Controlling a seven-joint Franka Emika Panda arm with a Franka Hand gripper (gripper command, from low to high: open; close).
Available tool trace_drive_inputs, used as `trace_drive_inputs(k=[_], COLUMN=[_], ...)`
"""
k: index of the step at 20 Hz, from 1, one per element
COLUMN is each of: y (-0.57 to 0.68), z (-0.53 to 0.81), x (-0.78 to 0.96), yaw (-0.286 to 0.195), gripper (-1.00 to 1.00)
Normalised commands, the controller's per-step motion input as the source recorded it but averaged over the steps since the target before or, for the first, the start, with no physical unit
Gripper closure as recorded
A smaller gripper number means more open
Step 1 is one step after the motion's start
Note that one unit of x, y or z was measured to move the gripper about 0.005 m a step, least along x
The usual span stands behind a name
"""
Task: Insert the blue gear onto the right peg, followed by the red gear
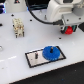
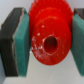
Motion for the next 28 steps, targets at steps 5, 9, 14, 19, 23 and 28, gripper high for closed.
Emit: trace_drive_inputs(k=[5, 9, 14, 19, 23, 28], y=[-0.32, -0.40, -0.37, -0.36, -0.31, -0.30], z=[0.60, 0.54, 0.49, 0.46, 0.39, 0.26], x=[0.42, 0.51, 0.52, 0.59, 0.66, 0.73], yaw=[0.000, 0.000, 0.000, 0.000, 0.000, 0.000], gripper=[1.00, 1.00, 1.00, 1.00, 1.00, 1.00])
